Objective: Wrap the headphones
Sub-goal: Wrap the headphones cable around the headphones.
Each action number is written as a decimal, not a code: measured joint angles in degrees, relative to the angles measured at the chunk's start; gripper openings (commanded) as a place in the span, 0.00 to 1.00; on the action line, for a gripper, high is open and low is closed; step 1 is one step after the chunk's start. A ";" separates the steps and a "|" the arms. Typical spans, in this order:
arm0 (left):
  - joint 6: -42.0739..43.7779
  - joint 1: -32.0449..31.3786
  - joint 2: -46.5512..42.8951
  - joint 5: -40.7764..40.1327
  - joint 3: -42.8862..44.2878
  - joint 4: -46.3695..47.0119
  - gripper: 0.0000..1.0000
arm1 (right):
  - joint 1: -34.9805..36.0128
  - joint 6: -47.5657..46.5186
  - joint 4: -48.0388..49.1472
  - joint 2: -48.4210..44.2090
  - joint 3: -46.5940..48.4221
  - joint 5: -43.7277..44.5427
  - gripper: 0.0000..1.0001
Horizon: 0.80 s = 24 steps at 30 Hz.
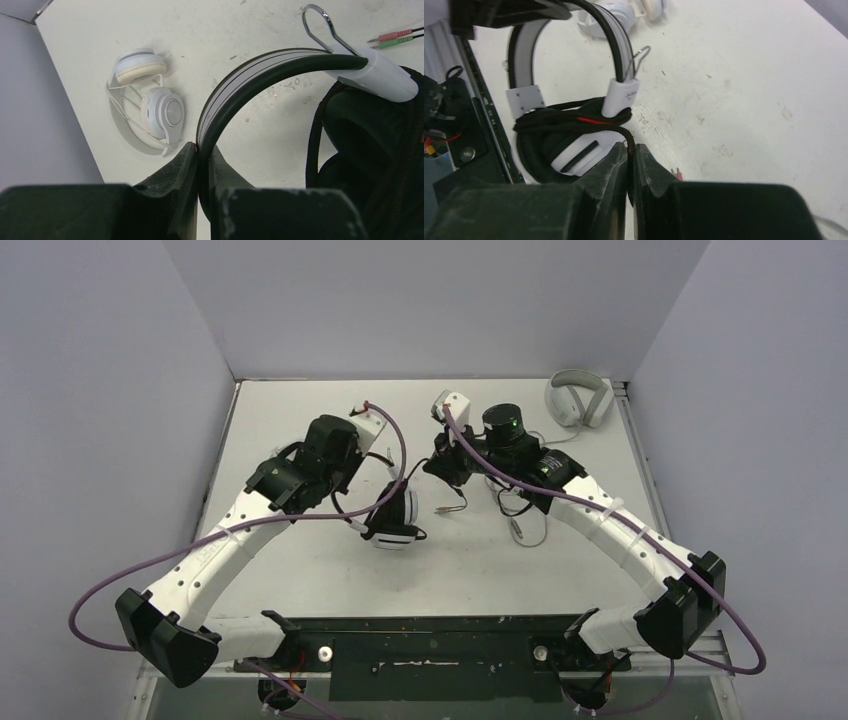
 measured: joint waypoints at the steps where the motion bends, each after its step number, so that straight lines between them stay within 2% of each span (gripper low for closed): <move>1: -0.33 0.00 0.37 0.68 0.66 -0.98 0.00 | -0.31 0.02 -0.17 0.24 -0.28 0.81 0.03; 3: -1.66 -0.04 1.22 2.47 2.58 -3.26 0.00 | -0.94 0.11 0.33 0.31 -2.14 2.84 0.10; 12: -12.24 -0.11 3.10 11.87 11.69 -10.16 0.00 | -3.58 2.86 6.91 0.13 -10.84 5.01 0.16; 15: -15.87 -0.09 4.31 14.82 15.82 -12.02 0.00 | -4.09 3.43 11.69 -1.03 -14.23 4.59 0.31; 24: -26.62 0.52 5.01 27.47 26.08 -14.62 0.00 | -6.69 5.79 26.40 -8.92 -27.85 1.79 0.60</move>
